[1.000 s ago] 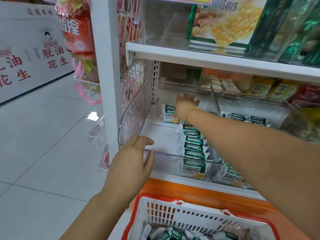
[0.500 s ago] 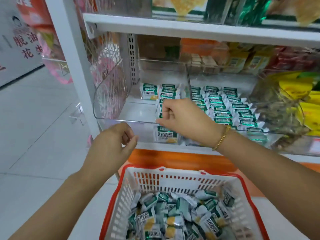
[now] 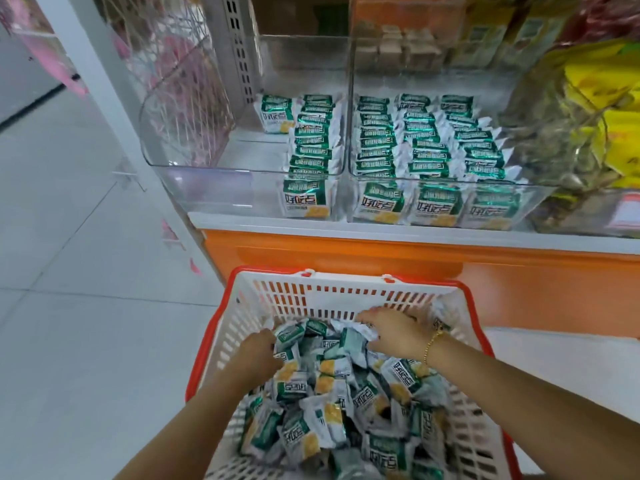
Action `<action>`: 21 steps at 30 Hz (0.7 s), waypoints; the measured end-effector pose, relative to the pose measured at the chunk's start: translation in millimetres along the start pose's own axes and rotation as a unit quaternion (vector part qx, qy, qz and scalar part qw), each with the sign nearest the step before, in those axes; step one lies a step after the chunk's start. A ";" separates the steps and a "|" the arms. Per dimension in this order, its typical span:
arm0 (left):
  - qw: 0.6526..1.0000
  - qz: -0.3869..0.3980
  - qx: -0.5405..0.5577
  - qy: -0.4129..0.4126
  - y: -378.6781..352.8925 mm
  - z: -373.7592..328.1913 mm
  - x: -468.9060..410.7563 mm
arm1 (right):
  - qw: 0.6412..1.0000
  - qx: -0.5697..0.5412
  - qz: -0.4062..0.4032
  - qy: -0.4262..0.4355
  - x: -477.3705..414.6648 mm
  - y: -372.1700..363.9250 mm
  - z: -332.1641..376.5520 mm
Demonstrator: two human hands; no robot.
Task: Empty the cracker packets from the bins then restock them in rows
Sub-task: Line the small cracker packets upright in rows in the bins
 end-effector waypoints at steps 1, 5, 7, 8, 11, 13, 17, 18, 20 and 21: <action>0.999 0.002 0.042 0.035 -15.8 3.6 0.2 | 1.000 0.000 0.012 0.007 -0.5 -10.2 -1.6; 0.964 -0.046 0.219 0.144 -73.0 13.1 -4.7 | 0.999 0.024 0.021 0.042 -5.4 -42.9 -2.5; 0.949 -0.069 0.263 0.161 -89.6 15.9 -8.7 | 0.995 0.075 0.016 0.057 -11.3 -56.1 -0.6; 0.945 -0.083 0.275 0.158 -93.2 15.7 -9.3 | 0.993 0.098 0.013 0.062 -14.7 -61.9 -0.1; 0.920 -0.124 0.332 0.167 -96.4 21.9 -13.0 | 0.986 0.147 0.011 0.074 -24.1 -77.1 2.1; 0.903 -0.124 0.366 0.190 -96.5 27.5 -19.8 | 0.982 0.172 0.006 0.077 -26.7 -83.1 4.9; 0.880 -0.069 0.402 0.242 -89.0 27.0 -29.0 | 0.981 0.180 -0.039 0.063 -27.2 -83.9 9.9; 0.881 -0.061 0.401 0.243 -88.4 26.7 -30.5 | 0.982 0.174 -0.053 0.057 -27.8 -83.0 9.4; 0.883 -0.056 0.402 0.235 -89.0 28.7 -33.0 | 0.983 0.156 -0.087 0.049 -29.9 -81.1 7.2; 0.882 -0.057 0.402 0.238 -89.3 28.7 -33.3 | 0.982 0.149 -0.105 0.046 -30.3 -79.0 6.6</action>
Point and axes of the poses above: each hand's wrist, its own x-axis away from the middle knuckle, its own y-axis out of the back of the hand, z = x × y, the point moved 1 cm from there along -x, towards the middle knuckle, and after that the axes turned 6 degrees about -z, right-handed, at the moved point
